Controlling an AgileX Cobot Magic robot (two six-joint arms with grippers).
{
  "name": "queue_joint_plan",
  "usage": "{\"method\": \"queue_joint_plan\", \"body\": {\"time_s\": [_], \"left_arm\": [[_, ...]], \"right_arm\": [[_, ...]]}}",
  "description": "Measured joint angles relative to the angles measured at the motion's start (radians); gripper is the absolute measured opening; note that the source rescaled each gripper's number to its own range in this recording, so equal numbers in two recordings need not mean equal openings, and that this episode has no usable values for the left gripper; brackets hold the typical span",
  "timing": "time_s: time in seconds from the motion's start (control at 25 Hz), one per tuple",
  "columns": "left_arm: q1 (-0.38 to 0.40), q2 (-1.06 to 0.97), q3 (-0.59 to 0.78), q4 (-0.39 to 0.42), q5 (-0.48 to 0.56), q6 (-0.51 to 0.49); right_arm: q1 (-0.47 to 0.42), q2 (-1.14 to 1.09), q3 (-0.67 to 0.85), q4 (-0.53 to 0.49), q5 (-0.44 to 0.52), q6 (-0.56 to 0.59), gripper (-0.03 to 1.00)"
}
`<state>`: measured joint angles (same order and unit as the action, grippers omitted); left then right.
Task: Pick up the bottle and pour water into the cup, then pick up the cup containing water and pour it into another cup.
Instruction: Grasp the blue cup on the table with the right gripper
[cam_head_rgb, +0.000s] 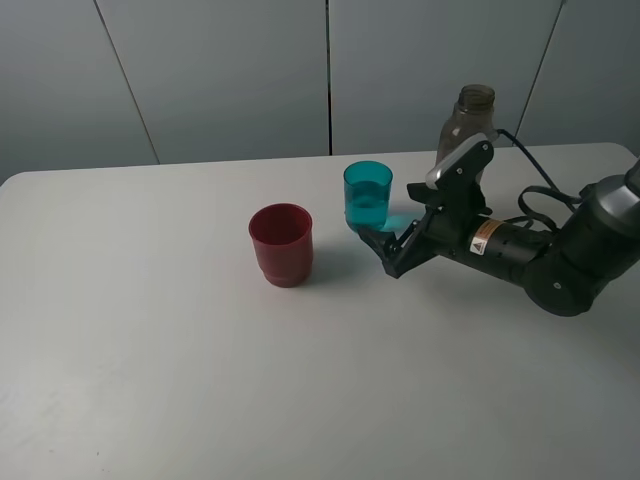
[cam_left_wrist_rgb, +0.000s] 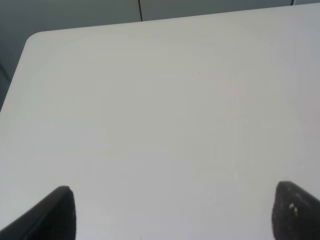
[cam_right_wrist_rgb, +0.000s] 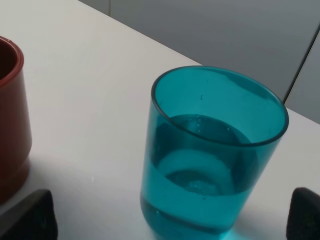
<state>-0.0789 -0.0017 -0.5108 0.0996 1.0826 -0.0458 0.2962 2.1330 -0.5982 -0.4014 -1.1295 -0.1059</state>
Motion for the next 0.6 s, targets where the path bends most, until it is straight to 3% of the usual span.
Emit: {"method": "queue_joint_plan", "body": {"time_s": [0.36,0.6], "left_arm": [[0.0,0.0,0.0,0.0,0.0,0.0],[0.0,0.0,0.0,0.0,0.0,0.0]], "right_arm": [[0.072,0.029,-0.044,0.201,-0.001,-0.046,1.0],[0.09,0.063,-0.075,0.204,0.013,-0.055,1.0]]}}
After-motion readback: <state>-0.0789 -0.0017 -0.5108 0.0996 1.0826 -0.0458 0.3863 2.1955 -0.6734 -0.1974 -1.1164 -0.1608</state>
